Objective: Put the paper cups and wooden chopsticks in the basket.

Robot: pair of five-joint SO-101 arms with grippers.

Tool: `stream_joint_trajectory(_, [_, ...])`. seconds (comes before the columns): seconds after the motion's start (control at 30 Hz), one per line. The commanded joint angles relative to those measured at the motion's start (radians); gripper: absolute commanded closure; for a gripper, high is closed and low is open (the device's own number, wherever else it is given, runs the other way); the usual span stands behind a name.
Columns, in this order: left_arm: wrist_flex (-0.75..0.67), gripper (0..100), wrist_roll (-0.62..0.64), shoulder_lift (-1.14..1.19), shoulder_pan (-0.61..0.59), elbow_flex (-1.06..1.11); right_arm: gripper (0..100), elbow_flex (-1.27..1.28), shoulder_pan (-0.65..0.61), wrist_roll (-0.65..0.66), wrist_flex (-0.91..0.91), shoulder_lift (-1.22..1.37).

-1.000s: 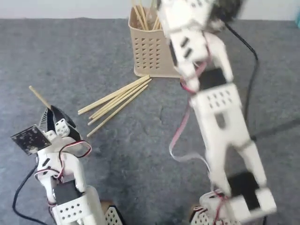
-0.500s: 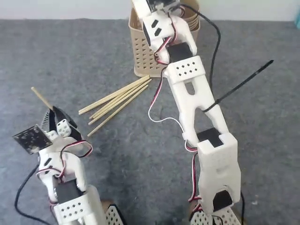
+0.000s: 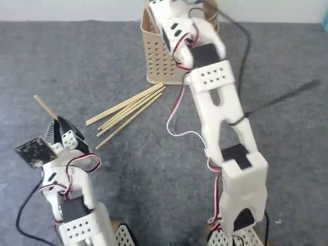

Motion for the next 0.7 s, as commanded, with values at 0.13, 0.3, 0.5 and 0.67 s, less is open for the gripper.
stream_joint_trajectory(0.13, [-0.028,99,0.0,-0.018,0.008,-0.005,90.5,-0.061,0.059,-0.216,0.521,-0.335])
stream_joint_trajectory(0.3, [-0.06,99,0.006,-0.018,0.008,-0.005,98.2,-0.055,0.174,-0.292,0.743,-0.461])
stream_joint_trajectory(0.5, [-0.095,99,0.006,-0.018,0.084,-0.064,99.1,-0.055,0.295,-0.298,1.072,-0.532])
stream_joint_trajectory(0.67, [-0.098,99,0.006,-0.015,0.16,-0.208,99.1,0.149,0.432,-0.298,1.138,-0.587])
